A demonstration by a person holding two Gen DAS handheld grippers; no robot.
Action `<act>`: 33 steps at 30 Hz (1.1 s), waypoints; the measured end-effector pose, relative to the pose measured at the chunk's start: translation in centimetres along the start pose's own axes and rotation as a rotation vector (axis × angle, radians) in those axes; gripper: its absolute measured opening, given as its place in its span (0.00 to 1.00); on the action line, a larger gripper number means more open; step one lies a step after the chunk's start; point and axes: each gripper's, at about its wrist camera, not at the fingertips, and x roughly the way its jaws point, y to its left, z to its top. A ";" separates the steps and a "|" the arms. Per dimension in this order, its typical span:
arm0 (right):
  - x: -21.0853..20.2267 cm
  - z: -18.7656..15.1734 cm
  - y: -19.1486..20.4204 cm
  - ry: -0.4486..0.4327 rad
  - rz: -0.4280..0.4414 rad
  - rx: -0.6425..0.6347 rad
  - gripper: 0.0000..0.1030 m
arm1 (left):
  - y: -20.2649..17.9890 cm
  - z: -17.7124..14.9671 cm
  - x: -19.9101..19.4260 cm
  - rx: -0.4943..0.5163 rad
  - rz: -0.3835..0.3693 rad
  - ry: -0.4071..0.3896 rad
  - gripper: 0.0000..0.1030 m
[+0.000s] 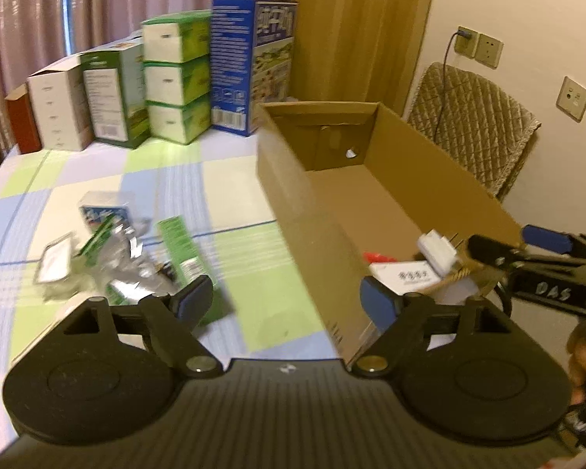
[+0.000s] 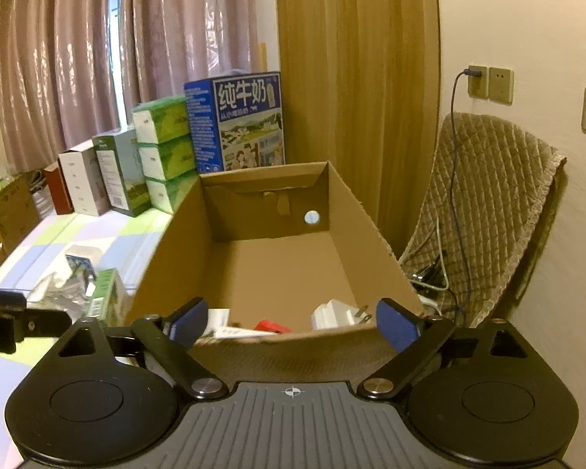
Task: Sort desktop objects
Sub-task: 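Withdraw both tools from the cardboard box toward the table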
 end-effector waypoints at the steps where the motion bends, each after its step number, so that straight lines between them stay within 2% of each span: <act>1: -0.5 -0.1 0.3 -0.003 0.004 0.002 0.93 | 0.4 -0.4 -0.5 -0.006 0.007 0.003 0.79; 3: -1.7 -0.4 1.1 -0.007 0.010 0.002 0.98 | 1.2 -1.3 -1.6 -0.020 0.023 0.007 0.81; 13: -5.6 -2.0 5.5 -0.014 0.091 0.004 0.98 | 5.6 -5.3 -7.6 -0.077 0.133 -0.004 0.99; 19: -6.6 -3.1 8.4 0.014 0.143 -0.041 0.98 | 8.5 -7.2 -10.5 -0.117 0.207 -0.003 0.99; 23: -6.9 -3.7 9.9 0.029 0.173 -0.066 0.98 | 10.2 -8.4 -11.8 -0.154 0.228 0.003 0.99; 33: -6.9 -4.5 13.0 0.050 0.237 -0.110 0.98 | 12.2 -10.3 -13.9 -0.194 0.236 0.001 0.99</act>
